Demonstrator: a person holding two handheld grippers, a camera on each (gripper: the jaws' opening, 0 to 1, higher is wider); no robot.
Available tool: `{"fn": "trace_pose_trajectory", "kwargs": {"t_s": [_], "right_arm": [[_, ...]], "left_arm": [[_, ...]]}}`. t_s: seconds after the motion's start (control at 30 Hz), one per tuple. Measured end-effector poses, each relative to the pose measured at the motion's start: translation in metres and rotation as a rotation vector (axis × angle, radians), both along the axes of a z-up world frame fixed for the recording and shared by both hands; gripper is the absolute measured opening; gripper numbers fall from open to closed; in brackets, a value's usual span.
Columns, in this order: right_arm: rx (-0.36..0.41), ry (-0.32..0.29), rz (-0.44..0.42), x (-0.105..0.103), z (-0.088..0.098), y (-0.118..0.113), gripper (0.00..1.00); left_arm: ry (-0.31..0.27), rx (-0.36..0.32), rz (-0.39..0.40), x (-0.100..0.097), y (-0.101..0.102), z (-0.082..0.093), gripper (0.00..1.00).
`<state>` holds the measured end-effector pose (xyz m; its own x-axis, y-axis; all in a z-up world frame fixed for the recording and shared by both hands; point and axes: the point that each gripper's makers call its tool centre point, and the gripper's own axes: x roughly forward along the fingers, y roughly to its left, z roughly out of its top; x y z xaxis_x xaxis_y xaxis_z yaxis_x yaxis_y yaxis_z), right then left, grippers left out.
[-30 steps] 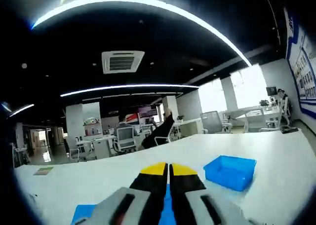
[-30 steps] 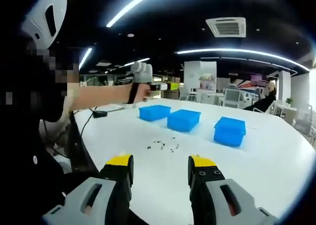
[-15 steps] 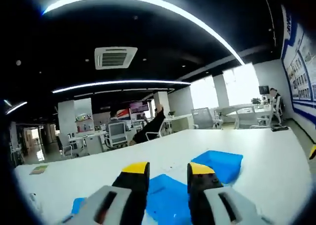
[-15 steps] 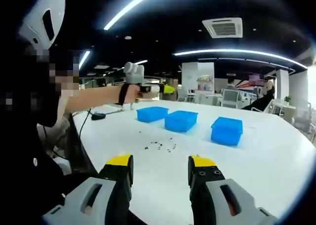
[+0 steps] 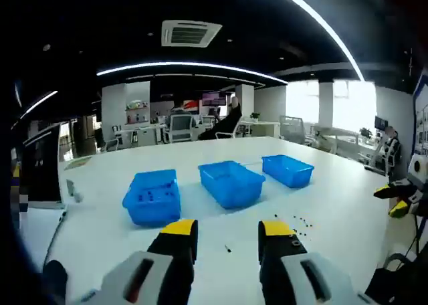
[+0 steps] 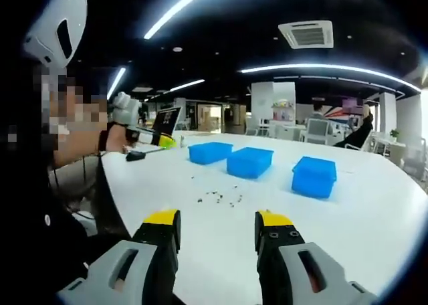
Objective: Pick up the resistors one by one and place each resistor into its matching bin, sorting the parts by color and model until every resistor is separated into the correct bin for its type
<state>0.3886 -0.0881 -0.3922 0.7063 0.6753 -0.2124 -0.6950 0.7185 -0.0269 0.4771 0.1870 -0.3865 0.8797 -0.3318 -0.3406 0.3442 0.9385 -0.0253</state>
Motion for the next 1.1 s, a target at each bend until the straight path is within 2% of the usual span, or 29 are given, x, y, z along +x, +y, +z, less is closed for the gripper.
{"fn": "trace_pose_trajectory", "kwargs": {"t_s": [0.07,0.13,0.23,0.33,0.37,0.4,0.43,0.63,0.7,0.73,0.8,0.87,0.9,0.93,0.97,1.03,1.1], "right_arm": [[-0.006,0.004,0.008,0.002,-0.001,0.002,0.46],[-0.012,0.003,0.016,0.002,-0.002,0.004,0.46],[-0.011,0.002,0.023,0.003,-0.002,0.006,0.46],[-0.01,0.004,0.022,0.003,-0.003,0.006,0.46],[-0.008,0.005,0.021,0.002,-0.003,0.006,0.46],[-0.008,0.008,0.022,0.002,-0.005,0.006,0.46],[-0.01,0.011,0.023,0.001,-0.006,0.006,0.46],[-0.008,0.016,0.022,0.0,-0.009,0.003,0.46],[-0.003,0.015,0.017,-0.001,-0.008,0.001,0.46],[-0.002,0.015,0.016,-0.001,-0.008,0.001,0.46],[-0.001,0.015,0.014,-0.002,-0.008,0.0,0.46],[-0.003,0.015,0.014,-0.002,-0.009,-0.001,0.46],[-0.001,0.014,0.013,-0.003,-0.008,-0.001,0.46],[0.0,0.013,0.013,-0.003,-0.007,-0.001,0.46],[0.001,0.012,0.012,-0.004,-0.007,-0.001,0.46],[0.006,0.012,0.011,-0.004,-0.006,-0.002,0.46],[0.005,0.015,0.012,-0.005,-0.008,-0.001,0.46]], "left_arm": [[0.046,0.017,0.025,-0.008,0.004,-0.012,0.4],[0.062,0.002,0.038,-0.008,0.003,-0.017,0.42],[0.126,-0.004,0.077,0.0,0.003,-0.029,0.44],[0.167,0.03,0.073,0.007,-0.004,-0.037,0.43],[0.202,0.048,0.063,0.01,-0.006,-0.042,0.43],[0.244,0.05,0.046,0.012,-0.017,-0.047,0.43],[0.279,0.04,0.042,0.016,-0.019,-0.051,0.42],[0.459,0.044,0.022,0.044,-0.018,-0.065,0.32],[0.528,0.083,-0.003,0.045,-0.018,-0.071,0.3],[0.538,0.084,-0.005,0.045,-0.019,-0.071,0.3],[0.602,0.09,-0.015,0.052,-0.023,-0.073,0.27],[0.695,0.114,-0.022,0.05,-0.023,-0.078,0.24],[0.733,0.097,-0.009,0.05,-0.024,-0.078,0.24],[0.763,0.107,0.005,0.052,-0.021,-0.08,0.24],[0.799,0.153,-0.012,0.05,-0.019,-0.081,0.24],[0.844,0.216,-0.011,0.051,-0.012,-0.081,0.24],[0.86,0.208,0.02,0.061,-0.011,-0.079,0.23]]}}
